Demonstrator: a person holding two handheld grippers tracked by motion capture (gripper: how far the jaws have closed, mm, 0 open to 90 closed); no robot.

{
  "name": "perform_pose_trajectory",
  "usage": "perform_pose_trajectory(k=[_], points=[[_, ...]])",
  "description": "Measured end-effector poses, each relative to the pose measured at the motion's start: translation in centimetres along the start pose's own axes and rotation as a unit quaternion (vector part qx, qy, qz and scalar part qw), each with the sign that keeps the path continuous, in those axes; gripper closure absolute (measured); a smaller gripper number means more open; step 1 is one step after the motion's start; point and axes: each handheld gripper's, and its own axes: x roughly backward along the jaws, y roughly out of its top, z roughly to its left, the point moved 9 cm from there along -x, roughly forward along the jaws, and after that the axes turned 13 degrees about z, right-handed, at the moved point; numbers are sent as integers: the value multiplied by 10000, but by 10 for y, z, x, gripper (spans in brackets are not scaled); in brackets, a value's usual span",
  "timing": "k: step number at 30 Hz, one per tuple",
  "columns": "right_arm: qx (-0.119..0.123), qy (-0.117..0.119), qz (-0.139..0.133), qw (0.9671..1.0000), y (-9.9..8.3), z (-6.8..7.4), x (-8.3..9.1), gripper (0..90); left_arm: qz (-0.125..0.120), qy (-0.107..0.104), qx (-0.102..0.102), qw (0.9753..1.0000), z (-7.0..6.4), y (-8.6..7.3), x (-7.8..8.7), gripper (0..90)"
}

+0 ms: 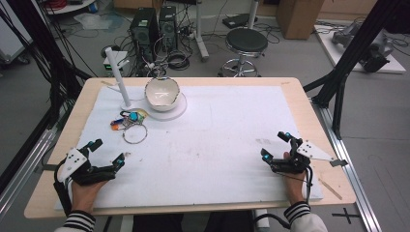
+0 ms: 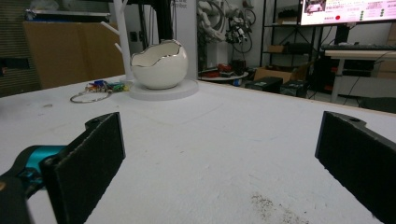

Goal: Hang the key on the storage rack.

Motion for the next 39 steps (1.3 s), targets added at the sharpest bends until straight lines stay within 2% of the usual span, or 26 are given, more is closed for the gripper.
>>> perform_pose_trajectory(k=[11,19,21,25,30,32,37,38,39], points=[[18,-13,17,10000,0,0,0,10,7,-6,9,10000,0,0,0,17],[37,-22,11,10000,0,1,0,10,118,-30,9,9999,0,0,-3,17],[35,-18,16,10000,0,1,0,10,201,-17,-77,9998,0,-1,-3,17],[0,-6,38,10000,-1,1,0,9,251,-86,-125,9996,-2,4,-4,17],[4,-2,40,10000,-1,1,0,10,383,-204,-386,9983,-2,22,-7,17],[28,-12,15,10000,0,0,0,10,472,-244,-496,9974,-1,29,-9,17],[5,2,40,10000,-1,1,0,10,850,-477,-777,9922,2,50,-15,17],[12,-6,40,10000,-1,1,0,10,966,-539,-837,9903,2,55,-17,17],[46,-17,25,10000,-1,1,0,10,1127,-647,-903,9874,2,61,-20,17]])
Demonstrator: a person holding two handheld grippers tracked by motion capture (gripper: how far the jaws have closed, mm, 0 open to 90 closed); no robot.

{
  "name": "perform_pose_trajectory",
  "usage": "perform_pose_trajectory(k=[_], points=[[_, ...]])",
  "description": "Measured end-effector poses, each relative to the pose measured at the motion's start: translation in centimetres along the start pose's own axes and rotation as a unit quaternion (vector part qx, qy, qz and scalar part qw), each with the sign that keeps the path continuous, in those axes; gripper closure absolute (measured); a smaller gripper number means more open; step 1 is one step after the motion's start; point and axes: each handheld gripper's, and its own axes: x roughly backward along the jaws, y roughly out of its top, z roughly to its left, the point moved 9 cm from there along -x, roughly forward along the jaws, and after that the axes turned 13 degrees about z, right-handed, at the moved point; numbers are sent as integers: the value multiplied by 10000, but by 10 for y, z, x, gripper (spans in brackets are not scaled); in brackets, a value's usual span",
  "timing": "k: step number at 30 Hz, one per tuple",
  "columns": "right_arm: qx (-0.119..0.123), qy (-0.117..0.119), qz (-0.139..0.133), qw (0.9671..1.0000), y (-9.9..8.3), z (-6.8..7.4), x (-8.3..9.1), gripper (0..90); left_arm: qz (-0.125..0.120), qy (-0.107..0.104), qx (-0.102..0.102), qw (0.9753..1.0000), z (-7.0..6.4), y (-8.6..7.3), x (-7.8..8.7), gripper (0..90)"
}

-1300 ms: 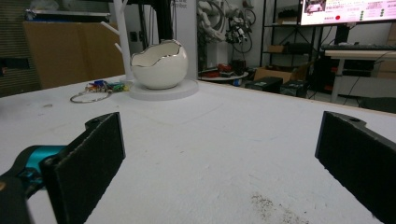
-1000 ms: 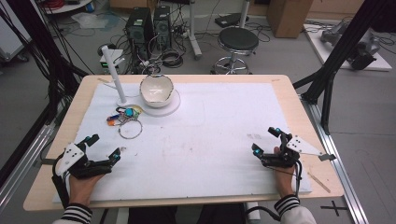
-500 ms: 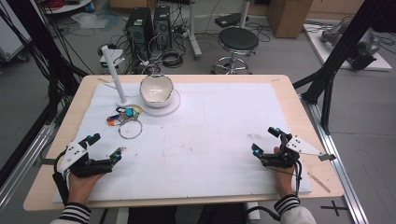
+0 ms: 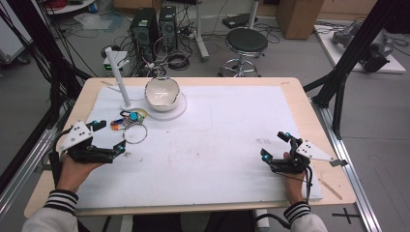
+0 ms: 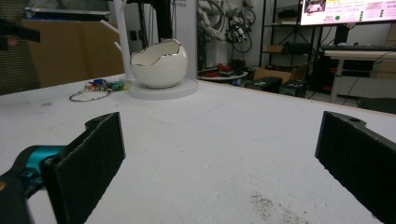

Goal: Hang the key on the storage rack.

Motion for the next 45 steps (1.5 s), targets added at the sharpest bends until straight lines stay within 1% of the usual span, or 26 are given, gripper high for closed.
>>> perform_pose_trajectory(k=[4,6,7,8,10,11,13,14,17,19,20,22,23,27,29,30,32,33,34,35,36,37,38,39,44,45], points=[[-7,-1,-3,10000,0,0,0,10,298,-274,-134,9991,2,9,-4,17],[-4,-11,4,10000,0,0,0,10,698,-490,-289,9959,4,12,-10,17],[6,-9,-1,10000,0,0,0,10,698,-490,-289,9959,4,12,-10,17],[9,-21,5,10000,0,0,0,10,828,-522,-344,9946,5,13,-13,17],[18,-17,7,10000,0,0,0,10,1188,-648,-521,9894,7,17,-19,17],[12,-13,5,10000,0,0,0,10,1188,-648,-521,9894,7,17,-19,17],[14,-18,5,10000,0,0,0,10,1492,-746,-697,9835,7,21,-25,17],[11,-16,6,10000,0,0,0,10,1492,-746,-697,9835,7,21,-25,17],[6,-12,2,10000,0,0,0,10,1757,-815,-818,9776,7,25,-30,17],[3,-9,8,10000,0,0,0,10,2031,-930,-984,9698,6,27,-37,17],[3,-9,8,10000,0,0,0,10,2031,-930,-984,9698,6,27,-37,17],[-11,-11,10,10000,0,0,0,10,2357,-975,-1156,9600,6,26,-44,17],[9,-9,6,10000,0,0,0,10,2357,-975,-1156,9600,6,26,-44,17],[-14,-12,10,10000,0,0,0,10,2728,-1036,-1305,9475,4,21,-57,17],[-18,-4,-1,10000,0,0,0,10,2956,-1080,-1422,9385,2,19,-66,17],[-24,1,-2,10000,0,0,0,10,2956,-1080,-1422,9385,2,19,-66,17],[-8,0,-6,10000,0,0,0,10,3056,-1116,-1425,9348,2,17,-72,17],[-6,11,1,10000,0,0,0,10,3272,-1073,-1506,9267,3,12,-77,18],[-6,11,1,10000,0,0,0,10,3272,-1073,-1506,9267,3,12,-77,17],[-29,7,9,10000,0,0,0,10,3399,-1049,-1545,9217,4,9,-79,17],[-10,10,-4,10000,0,0,0,10,3469,-1048,-1549,9191,4,8,-81,18],[-10,10,-4,10000,0,0,0,10,3515,-1072,-1562,9168,3,8,-83,18],[-29,7,10,10000,0,0,0,10,3522,-1080,-1534,9169,3,8,-85,18],[-30,9,10,10000,0,0,0,10,3566,-1091,-1533,9151,2,9,-86,18],[-29,8,16,10000,0,0,0,10,3791,-1147,-1533,9053,2,6,-93,28],[-28,8,16,10000,0,0,0,10,3874,-1141,-1557,9015,2,4,-95,32]])
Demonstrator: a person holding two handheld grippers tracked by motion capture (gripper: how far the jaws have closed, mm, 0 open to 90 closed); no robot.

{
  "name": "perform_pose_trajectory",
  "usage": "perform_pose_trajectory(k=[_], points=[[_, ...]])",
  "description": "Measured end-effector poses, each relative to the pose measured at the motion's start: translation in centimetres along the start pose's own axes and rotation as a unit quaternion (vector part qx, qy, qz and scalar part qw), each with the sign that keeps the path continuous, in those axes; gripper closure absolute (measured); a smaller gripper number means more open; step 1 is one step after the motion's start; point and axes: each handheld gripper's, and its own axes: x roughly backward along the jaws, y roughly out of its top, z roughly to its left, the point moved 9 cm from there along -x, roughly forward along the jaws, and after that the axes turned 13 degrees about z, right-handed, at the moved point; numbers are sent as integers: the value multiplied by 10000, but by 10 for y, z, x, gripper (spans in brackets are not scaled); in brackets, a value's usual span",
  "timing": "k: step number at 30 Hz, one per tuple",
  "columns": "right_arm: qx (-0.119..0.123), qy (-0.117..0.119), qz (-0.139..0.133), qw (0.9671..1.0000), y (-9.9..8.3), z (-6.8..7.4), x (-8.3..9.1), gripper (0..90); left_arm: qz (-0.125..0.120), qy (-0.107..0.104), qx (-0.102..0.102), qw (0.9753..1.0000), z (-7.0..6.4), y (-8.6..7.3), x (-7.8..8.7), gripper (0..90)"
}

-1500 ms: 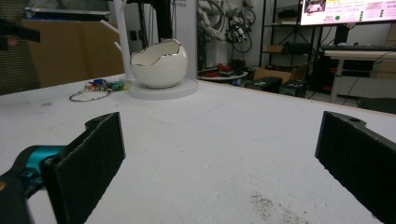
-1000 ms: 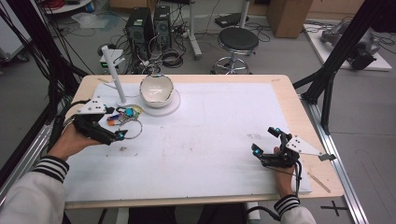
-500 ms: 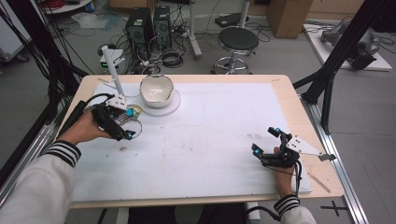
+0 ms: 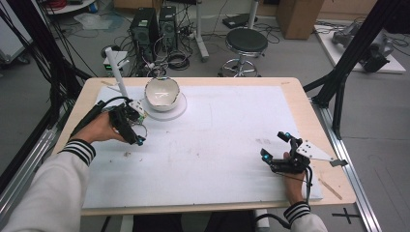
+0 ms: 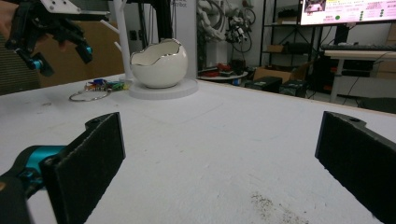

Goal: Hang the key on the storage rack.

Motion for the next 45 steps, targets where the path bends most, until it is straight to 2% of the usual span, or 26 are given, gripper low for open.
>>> perform_pose_trajectory(k=[1,5,17,18,19,26,31,32,39,42,43,45], points=[[-4,3,-6,10000,0,0,0,10,26,-4,23,10000,0,0,-3,32],[-5,-1,1,10000,0,0,0,10,365,-7,-120,9993,-1,-3,-14,32],[-2,3,-7,10000,0,0,0,10,813,-40,-168,9965,-3,-6,-32,34],[1,2,-8,10000,0,0,0,10,839,-66,-178,9963,-4,-7,-33,87],[26,1,-17,10000,0,0,0,10,878,-84,-216,9959,-4,-7,-33,97],[4,2,-5,10000,0,0,0,10,1008,-133,-159,9947,-6,-10,-37,117],[16,-6,-15,10000,0,0,0,10,1083,-178,-132,9939,-5,-12,-38,169],[12,-7,-13,10000,0,0,0,10,1120,-206,-185,9933,-5,-13,-37,184],[11,-5,-24,10000,0,0,0,10,1129,-318,-60,9931,-7,-14,-38,301],[24,-4,-22,10000,0,0,0,10,1179,-325,-42,9925,-6,-14,-38,360],[31,-13,-13,10000,0,0,0,10,1241,-322,-16,9918,-6,-16,-39,404],[32,-14,-13,10000,0,0,0,10,1264,-305,-14,9915,-6,-16,-39,424]])
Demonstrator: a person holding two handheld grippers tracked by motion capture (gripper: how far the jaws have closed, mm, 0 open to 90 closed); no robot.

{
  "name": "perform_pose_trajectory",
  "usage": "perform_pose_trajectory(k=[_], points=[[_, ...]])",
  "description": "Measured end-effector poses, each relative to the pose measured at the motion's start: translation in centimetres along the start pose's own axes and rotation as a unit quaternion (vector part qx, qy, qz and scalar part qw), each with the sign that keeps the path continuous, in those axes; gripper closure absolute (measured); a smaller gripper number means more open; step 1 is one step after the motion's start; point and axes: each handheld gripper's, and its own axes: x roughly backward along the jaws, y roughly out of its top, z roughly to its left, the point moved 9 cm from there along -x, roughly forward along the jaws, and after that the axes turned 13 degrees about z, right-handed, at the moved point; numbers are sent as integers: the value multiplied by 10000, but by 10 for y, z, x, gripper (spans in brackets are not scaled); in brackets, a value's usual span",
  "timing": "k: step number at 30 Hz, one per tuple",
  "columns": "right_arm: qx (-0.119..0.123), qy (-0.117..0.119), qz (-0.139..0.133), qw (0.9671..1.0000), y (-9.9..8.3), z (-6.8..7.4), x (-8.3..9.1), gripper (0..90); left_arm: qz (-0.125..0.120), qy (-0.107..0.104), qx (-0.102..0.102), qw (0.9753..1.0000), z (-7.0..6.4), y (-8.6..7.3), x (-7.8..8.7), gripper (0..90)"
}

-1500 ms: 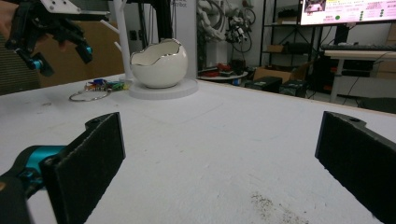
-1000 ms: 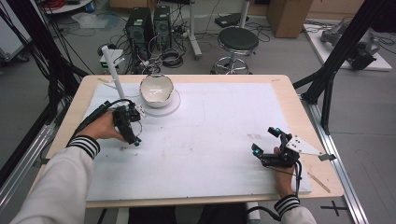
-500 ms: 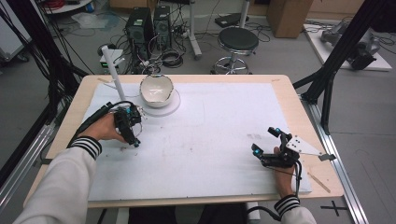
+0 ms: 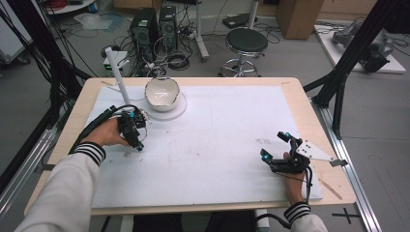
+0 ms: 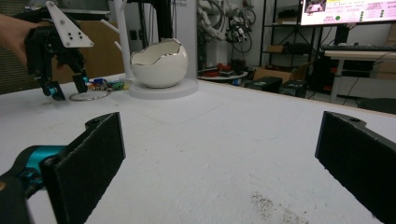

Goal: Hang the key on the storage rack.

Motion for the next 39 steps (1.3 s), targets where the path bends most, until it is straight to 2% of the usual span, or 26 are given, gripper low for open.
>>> perform_pose_trajectory(k=[3,5,11,23,39], points=[[3,-3,-1,10000,0,0,0,10,21,14,73,10000,1,0,0,442],[13,-6,3,10000,0,0,0,10,46,6,91,9999,0,-1,0,490],[6,-6,0,10000,0,0,0,10,166,50,151,9997,2,-2,-2,558],[9,-7,-1,10000,0,0,0,10,245,57,154,9996,2,-3,-4,673],[8,-9,0,10000,0,0,0,10,300,125,152,9994,4,-4,-6,732]])
